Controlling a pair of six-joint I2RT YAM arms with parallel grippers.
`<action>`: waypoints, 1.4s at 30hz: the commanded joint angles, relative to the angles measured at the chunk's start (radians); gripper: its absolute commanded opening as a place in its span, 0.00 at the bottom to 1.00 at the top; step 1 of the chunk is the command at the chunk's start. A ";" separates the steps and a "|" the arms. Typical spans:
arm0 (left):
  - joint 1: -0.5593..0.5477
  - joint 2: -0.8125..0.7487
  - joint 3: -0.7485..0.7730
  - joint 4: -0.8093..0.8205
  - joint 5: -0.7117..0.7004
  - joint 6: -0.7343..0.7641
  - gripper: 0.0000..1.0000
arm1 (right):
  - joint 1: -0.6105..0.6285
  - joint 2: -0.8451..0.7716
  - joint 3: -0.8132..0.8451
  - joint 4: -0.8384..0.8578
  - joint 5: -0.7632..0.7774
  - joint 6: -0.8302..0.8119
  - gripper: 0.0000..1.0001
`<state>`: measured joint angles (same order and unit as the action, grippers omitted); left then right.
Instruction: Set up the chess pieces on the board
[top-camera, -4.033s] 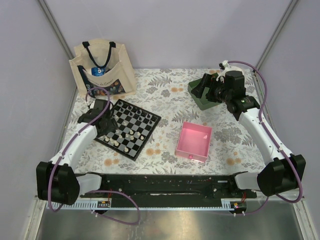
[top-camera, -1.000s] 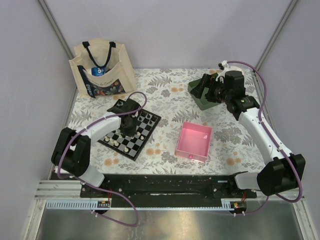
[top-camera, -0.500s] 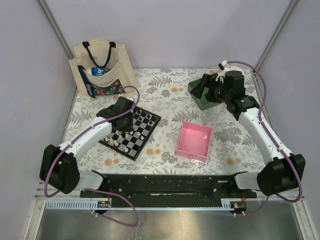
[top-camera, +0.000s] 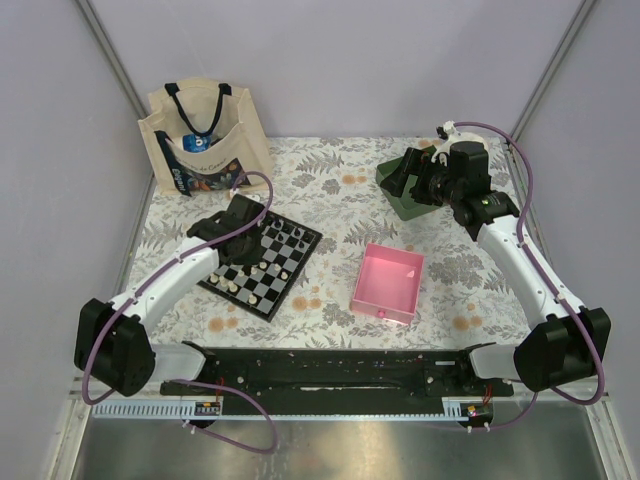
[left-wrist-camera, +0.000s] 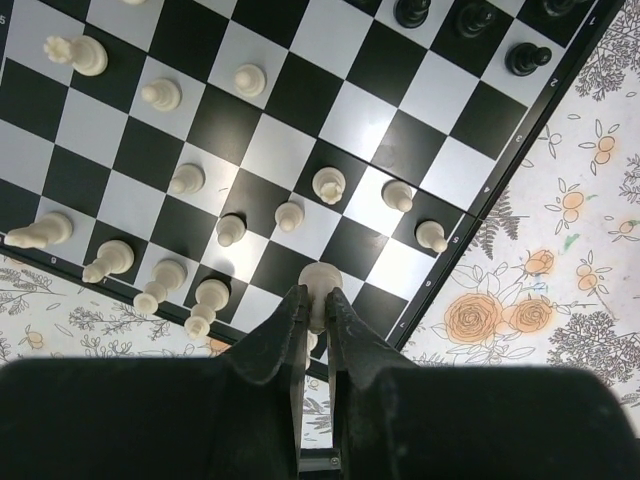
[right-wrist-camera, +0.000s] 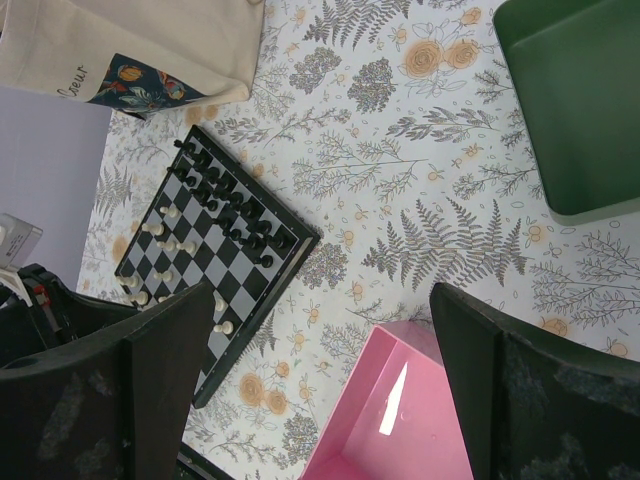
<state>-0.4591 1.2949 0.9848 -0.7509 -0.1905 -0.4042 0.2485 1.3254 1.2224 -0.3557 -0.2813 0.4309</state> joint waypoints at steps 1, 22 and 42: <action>-0.006 -0.045 -0.005 -0.008 0.003 -0.018 0.00 | 0.003 0.005 0.008 0.034 -0.015 -0.003 0.99; -0.081 -0.098 -0.129 0.022 0.155 -0.061 0.00 | 0.005 0.018 0.020 0.034 -0.030 0.005 0.99; -0.181 -0.039 -0.181 -0.010 -0.007 -0.142 0.00 | 0.003 0.018 0.025 0.026 -0.029 0.002 0.99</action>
<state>-0.6369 1.2270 0.7647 -0.7757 -0.1390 -0.5297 0.2485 1.3472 1.2224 -0.3565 -0.3004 0.4339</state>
